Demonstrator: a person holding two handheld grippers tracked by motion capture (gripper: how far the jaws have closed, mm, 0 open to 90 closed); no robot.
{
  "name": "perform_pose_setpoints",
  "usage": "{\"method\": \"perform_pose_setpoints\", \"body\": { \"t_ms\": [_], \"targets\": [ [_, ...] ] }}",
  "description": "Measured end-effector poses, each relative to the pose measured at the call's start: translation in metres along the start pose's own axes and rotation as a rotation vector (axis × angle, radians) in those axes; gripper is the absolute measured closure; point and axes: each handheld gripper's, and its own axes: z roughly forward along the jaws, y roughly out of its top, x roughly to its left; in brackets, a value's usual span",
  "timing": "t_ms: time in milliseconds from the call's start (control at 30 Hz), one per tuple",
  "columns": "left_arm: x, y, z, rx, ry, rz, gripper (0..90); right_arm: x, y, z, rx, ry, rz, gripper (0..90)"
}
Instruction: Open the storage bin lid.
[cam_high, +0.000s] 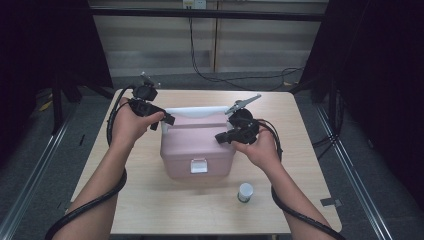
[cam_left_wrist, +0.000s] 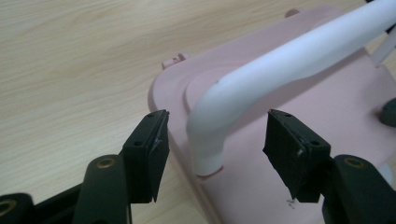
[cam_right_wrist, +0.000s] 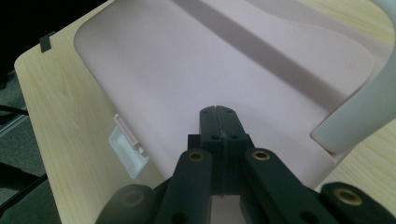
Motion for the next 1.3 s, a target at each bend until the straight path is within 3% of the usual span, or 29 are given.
{"method": "perform_pose_setpoints", "body": {
  "t_ms": [333, 633, 933, 1067, 1200, 1233, 1300],
  "targets": [
    [-0.002, 0.003, 0.022, 0.012, 0.037, -0.005, 45.9, -0.001, -0.001, 0.0, -0.007, 0.007, 0.004, 90.0],
    [-0.007, 0.008, 0.023, 0.04, 0.079, 0.018, 68.4, -0.001, -0.002, 0.0, -0.013, 0.013, 0.01, 90.0],
    [-0.007, 0.008, 0.021, 0.064, 0.076, 0.042, 71.2, -0.004, -0.004, -0.001, -0.033, 0.03, 0.013, 90.0],
    [-0.007, 0.008, 0.021, 0.064, 0.071, 0.045, 71.4, -0.001, -0.003, -0.002, -0.021, 0.009, -0.02, 90.0],
    [-0.006, 0.008, 0.021, 0.059, 0.074, 0.059, 71.7, -0.003, -0.005, -0.005, -0.025, 0.002, -0.011, 90.0],
    [-0.005, 0.009, 0.021, 0.059, 0.079, 0.078, 71.8, -0.003, -0.006, -0.006, -0.028, 0.01, -0.008, 90.0],
    [-0.006, 0.01, 0.02, 0.06, 0.076, 0.072, 71.8, -0.005, -0.008, -0.008, -0.037, 0.007, -0.009, 90.0]
  ]
}}
